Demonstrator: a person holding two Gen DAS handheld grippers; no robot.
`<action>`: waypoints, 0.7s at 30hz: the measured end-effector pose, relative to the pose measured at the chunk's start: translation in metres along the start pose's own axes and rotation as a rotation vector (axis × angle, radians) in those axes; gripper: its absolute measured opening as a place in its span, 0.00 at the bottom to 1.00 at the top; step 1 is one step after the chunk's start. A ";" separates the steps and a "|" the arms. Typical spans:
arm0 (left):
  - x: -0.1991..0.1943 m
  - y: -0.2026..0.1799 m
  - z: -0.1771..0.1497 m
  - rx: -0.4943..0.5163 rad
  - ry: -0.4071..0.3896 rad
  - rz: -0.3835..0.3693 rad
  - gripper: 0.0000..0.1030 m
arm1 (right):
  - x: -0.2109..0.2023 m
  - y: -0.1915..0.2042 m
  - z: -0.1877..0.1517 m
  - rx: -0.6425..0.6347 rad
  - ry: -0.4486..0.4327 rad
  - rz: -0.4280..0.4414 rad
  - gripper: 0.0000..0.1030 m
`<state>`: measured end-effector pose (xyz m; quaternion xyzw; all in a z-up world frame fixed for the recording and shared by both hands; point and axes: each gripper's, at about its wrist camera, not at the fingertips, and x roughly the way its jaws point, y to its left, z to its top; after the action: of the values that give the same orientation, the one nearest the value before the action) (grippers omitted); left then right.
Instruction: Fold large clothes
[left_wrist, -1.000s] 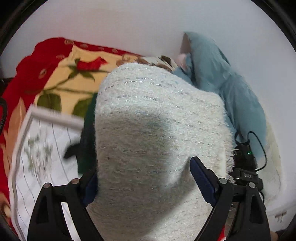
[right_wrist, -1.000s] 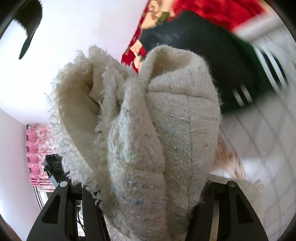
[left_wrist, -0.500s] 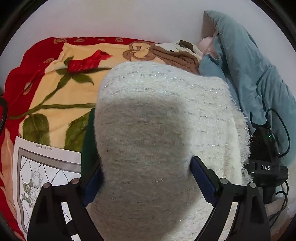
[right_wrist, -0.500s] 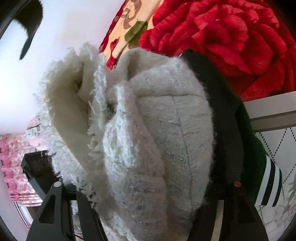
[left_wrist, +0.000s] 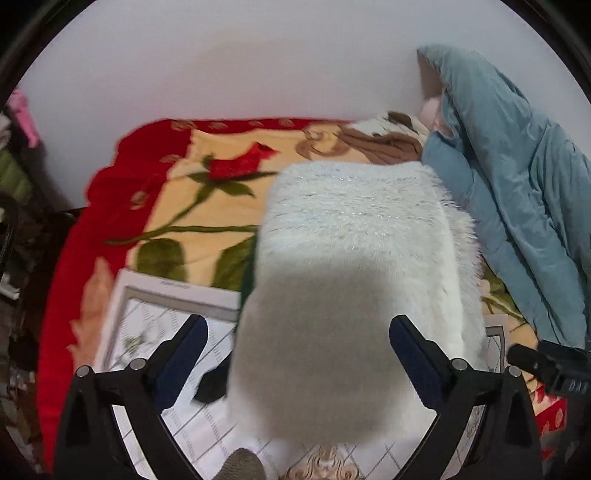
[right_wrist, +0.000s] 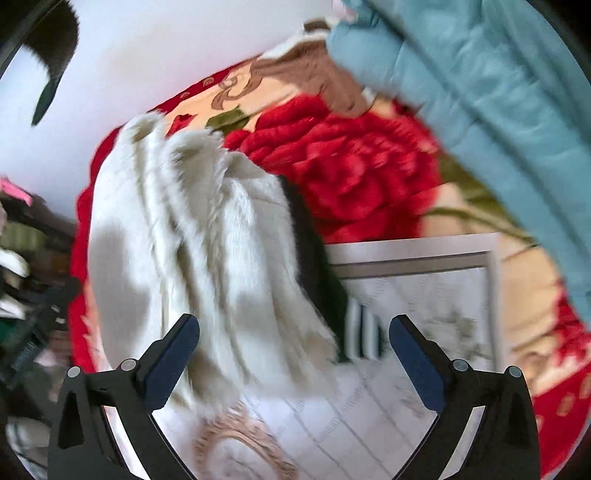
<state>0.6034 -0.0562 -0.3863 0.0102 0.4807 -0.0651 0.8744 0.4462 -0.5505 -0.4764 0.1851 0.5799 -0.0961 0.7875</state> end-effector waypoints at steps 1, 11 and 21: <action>-0.012 0.001 -0.005 -0.001 -0.010 0.015 0.97 | -0.023 -0.008 -0.021 -0.017 -0.020 -0.032 1.00; -0.159 -0.003 -0.061 0.004 -0.073 0.069 0.98 | -0.156 0.021 -0.122 -0.072 -0.181 -0.224 1.00; -0.324 -0.001 -0.104 -0.013 -0.158 0.041 0.97 | -0.342 0.057 -0.230 -0.105 -0.344 -0.277 1.00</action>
<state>0.3442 -0.0150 -0.1697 0.0090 0.4102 -0.0448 0.9109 0.1598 -0.4277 -0.2009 0.0433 0.4613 -0.2029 0.8626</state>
